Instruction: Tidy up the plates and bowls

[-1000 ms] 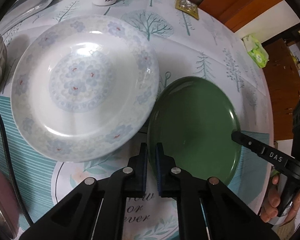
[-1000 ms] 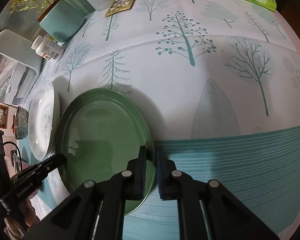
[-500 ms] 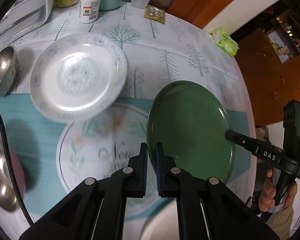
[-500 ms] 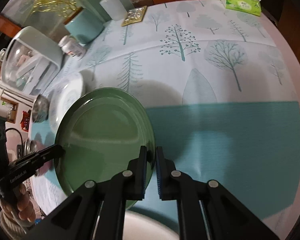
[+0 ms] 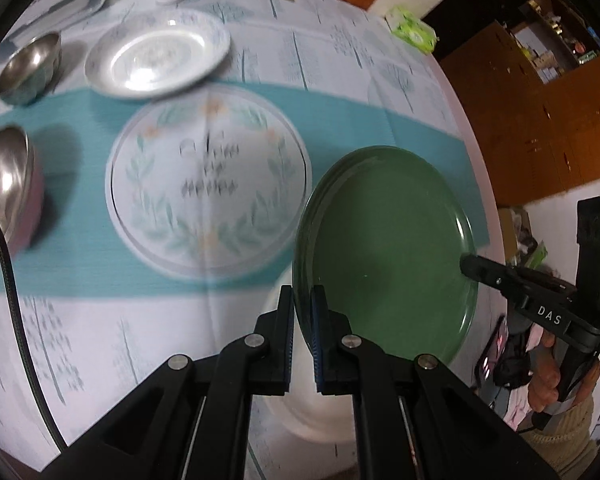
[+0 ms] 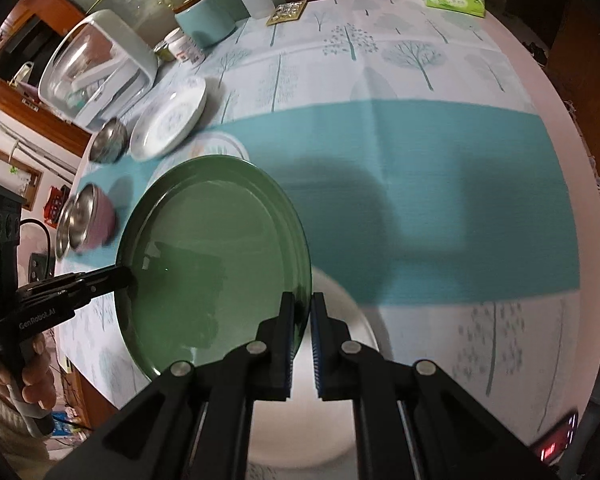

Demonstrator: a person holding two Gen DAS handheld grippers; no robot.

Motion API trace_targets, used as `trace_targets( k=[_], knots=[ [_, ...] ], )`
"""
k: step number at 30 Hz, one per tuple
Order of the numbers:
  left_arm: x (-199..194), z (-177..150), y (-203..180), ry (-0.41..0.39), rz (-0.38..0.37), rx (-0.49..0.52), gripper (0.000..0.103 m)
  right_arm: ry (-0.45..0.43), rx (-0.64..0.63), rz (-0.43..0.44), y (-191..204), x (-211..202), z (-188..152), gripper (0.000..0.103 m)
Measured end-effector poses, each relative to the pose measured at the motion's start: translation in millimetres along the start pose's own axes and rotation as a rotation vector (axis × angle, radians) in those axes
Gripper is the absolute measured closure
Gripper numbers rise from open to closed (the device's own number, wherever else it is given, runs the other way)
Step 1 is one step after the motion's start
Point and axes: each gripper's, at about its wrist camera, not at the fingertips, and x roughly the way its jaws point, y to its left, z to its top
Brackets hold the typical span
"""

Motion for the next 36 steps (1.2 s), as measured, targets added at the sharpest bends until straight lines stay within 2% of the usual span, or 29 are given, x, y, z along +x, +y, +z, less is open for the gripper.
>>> trace_targets(
  k=[7, 14, 22, 36],
  knots=[
    [23, -46, -6, 0.057, 0.038, 0.018, 0.098, 0.048, 0.006, -0.027, -4, 16, -47, 0.096],
    [42, -71, -2, 0.077, 0.079, 0.010, 0.098, 0.097, 0.014, -0.049, -7, 40, -73, 0.095],
    [53, -80, -4, 0.088, 0.086, 0.004, 0.098, 0.101, 0.017, -0.078, -11, 46, -78, 0.095],
    [61, -72, 5, 0.087, 0.080, -0.038, 0.095, 0.107, 0.047, -0.099, -15, 56, -73, 0.094]
  ],
)
